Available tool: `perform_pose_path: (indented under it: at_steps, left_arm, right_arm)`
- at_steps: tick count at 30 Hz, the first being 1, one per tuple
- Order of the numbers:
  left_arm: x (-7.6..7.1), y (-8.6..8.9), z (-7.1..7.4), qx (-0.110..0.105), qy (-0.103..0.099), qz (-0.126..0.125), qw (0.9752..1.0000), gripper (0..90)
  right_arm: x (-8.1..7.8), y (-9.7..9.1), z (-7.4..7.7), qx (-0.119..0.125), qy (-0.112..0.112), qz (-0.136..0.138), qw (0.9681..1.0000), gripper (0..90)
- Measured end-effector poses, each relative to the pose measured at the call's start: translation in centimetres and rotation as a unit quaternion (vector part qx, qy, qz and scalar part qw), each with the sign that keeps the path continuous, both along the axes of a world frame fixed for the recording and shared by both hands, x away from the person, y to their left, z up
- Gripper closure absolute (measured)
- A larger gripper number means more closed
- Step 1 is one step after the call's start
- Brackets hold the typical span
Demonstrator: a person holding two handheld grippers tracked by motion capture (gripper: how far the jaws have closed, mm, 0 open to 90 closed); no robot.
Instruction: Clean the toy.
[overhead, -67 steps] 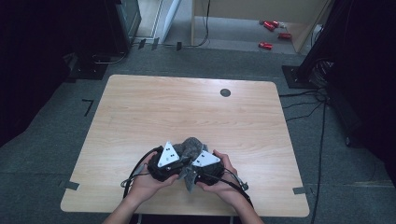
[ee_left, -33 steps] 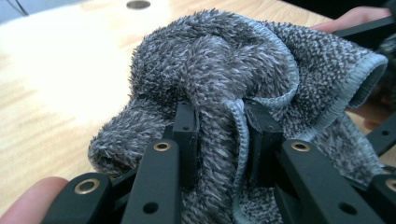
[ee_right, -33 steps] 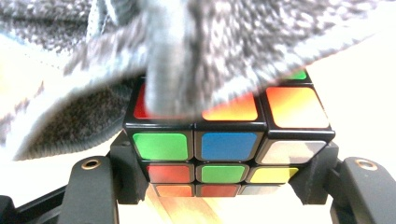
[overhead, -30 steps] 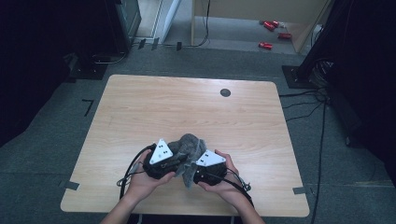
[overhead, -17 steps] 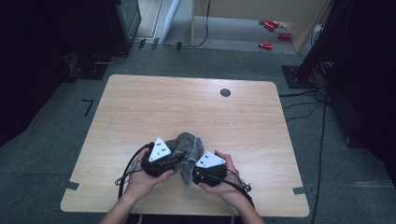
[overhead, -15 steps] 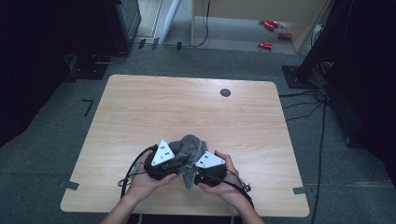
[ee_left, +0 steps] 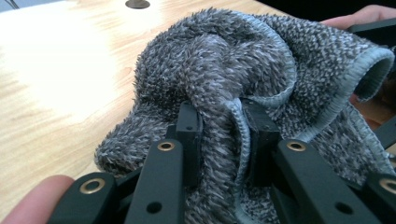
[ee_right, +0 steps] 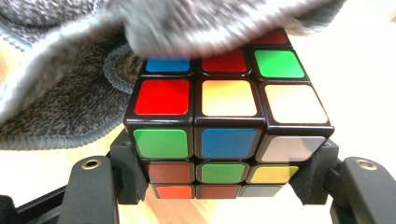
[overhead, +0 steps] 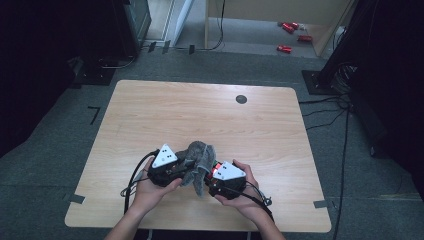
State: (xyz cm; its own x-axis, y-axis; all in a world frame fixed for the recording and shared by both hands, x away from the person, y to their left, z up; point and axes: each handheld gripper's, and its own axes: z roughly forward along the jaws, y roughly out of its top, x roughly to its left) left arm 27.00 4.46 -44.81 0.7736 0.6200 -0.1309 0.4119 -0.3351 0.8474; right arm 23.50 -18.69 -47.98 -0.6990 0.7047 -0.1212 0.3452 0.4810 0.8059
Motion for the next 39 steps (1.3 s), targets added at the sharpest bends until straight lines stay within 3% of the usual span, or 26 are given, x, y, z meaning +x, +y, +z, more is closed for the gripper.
perform_pose_path:
  at_steps: [5,7,10,11,12,13,14,15,18,19,21,24,28,30,31,34,35,38,39]
  left_arm:
    - [0.4,0.5,-0.2,-0.008,0.011,-0.005,0.9999,75.9]
    - [0.8,1.1,-0.8,-0.037,0.031,-0.053,0.9974,75.8]
    - [1.0,1.7,-1.1,-0.069,0.036,-0.085,0.9933,75.3]
    - [1.1,1.7,-1.1,-0.071,0.038,-0.094,0.9923,75.3]
    - [1.0,1.7,-1.3,-0.056,0.033,-0.099,0.9929,75.2]
    - [1.0,1.7,-1.3,-0.056,0.033,-0.099,0.9929,75.2]
    - [1.0,1.5,-1.5,-0.041,0.029,-0.103,0.9934,75.2]
    - [0.8,1.5,-1.6,-0.038,0.022,-0.107,0.9933,75.4]
    - [0.6,1.7,-1.4,-0.055,0.011,-0.11,0.9924,75.8]
    - [0.5,1.9,-0.9,-0.077,0.003,-0.117,0.9901,75.8]
    - [0.5,2.0,-0.7,-0.088,0.003,-0.116,0.9894,75.7]
    - [0.9,2.0,-1.4,-0.063,0.019,-0.105,0.9923,75.3]
    - [1.1,1.6,-2.7,-0.031,0.042,-0.115,0.992,75.3]
    - [1.1,1.6,-2.7,-0.031,0.042,-0.114,0.9921,75.4]
    - [1.0,1.7,-2.4,-0.042,0.032,-0.111,0.9924,75.4]
    - [0.9,2.1,-1.8,-0.074,0.024,-0.115,0.9903,75.4]
    - [0.9,2.2,-1.4,-0.079,0.02,-0.113,0.9902,75.4]
    - [1.0,1.9,-2.1,-0.049,0.028,-0.107,0.9927,75.3]
    - [1.0,1.9,-2.1,-0.049,0.028,-0.107,0.9927,75.3]
  right_arm:
    - [-0.2,-0.4,0.4,0.009,-0.018,0.004,0.9998,34.4]
    - [-0.4,-0.8,0.8,0.023,-0.031,0.01,0.9992,34.4]
    - [-0.8,-1.2,1.1,0.036,-0.05,0.029,0.9977,34.3]
    - [-0.9,-1.3,1.3,0.042,-0.055,0.035,0.997,34.4]
    - [-1.0,-1.6,1.5,0.057,-0.063,0.042,0.9954,34.4]
    - [-1.1,-1.8,1.8,0.077,-0.065,0.047,0.9938,34.4]
    - [-1.1,-1.8,1.8,0.077,-0.065,0.047,0.9938,34.4]
    - [-1.2,-2.3,2.3,0.099,-0.067,0.054,0.9914,34.4]
    - [-1.1,-2.5,2.3,0.095,-0.065,0.059,0.9917,34.4]
    - [-1.1,-2.5,2.1,0.089,-0.063,0.06,0.9922,34.4]
    - [-1.1,-2.4,1.8,0.079,-0.059,0.061,0.9932,34.4]
    - [-1.2,-2.0,1.5,0.072,-0.057,0.075,0.9929,34.4]
    - [-1.6,-1.8,2.1,0.075,-0.062,0.09,0.9911,34.4]
    - [-1.6,-1.8,2.2,0.074,-0.062,0.089,0.9914,34.4]
    - [-1.5,-1.9,2.0,0.074,-0.057,0.087,0.9918,34.4]
    - [-1.2,-1.8,1.5,0.068,-0.047,0.086,0.9928,34.4]
    - [-1.1,-1.6,1.1,0.053,-0.044,0.081,0.9943,34.3]
    - [-1.2,-1.3,1.1,0.049,-0.047,0.08,0.9944,34.4]
    - [-1.2,-1.2,1.2,0.052,-0.05,0.082,0.994,34.4]
